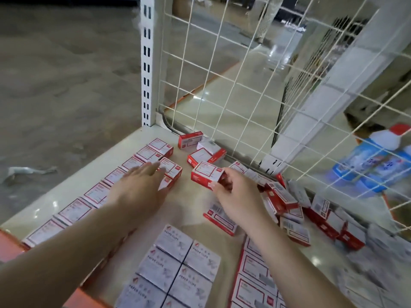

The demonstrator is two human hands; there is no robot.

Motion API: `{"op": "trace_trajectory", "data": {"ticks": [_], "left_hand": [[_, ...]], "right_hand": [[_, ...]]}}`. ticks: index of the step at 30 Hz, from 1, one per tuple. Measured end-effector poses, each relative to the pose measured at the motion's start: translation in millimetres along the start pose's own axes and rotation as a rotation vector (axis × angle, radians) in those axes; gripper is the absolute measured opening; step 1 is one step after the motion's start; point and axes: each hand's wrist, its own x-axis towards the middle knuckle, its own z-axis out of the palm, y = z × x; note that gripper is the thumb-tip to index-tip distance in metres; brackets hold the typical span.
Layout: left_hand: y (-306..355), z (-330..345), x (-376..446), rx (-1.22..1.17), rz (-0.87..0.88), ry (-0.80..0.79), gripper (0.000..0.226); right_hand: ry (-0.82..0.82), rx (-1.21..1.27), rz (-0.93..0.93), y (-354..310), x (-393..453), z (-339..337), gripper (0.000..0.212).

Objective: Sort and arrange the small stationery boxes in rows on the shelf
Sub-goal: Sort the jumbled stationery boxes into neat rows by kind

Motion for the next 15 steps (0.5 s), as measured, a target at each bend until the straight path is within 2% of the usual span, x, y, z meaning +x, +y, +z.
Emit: {"op": "trace_trajectory", "data": {"ticks": [9, 15], "left_hand": [[-20.2, 6.8, 26.6, -0.033, 0.062, 0.002, 0.055], [-31.3, 7.7, 33.9, -0.079, 0.104, -0.019, 0.056]], "right_hand": [[0.038, -0.027, 0.010, -21.9, 51.6, 29.4, 0.025], [0.005, -0.068, 0.056, -31.3, 71.8, 49.3, 0.022]]}}
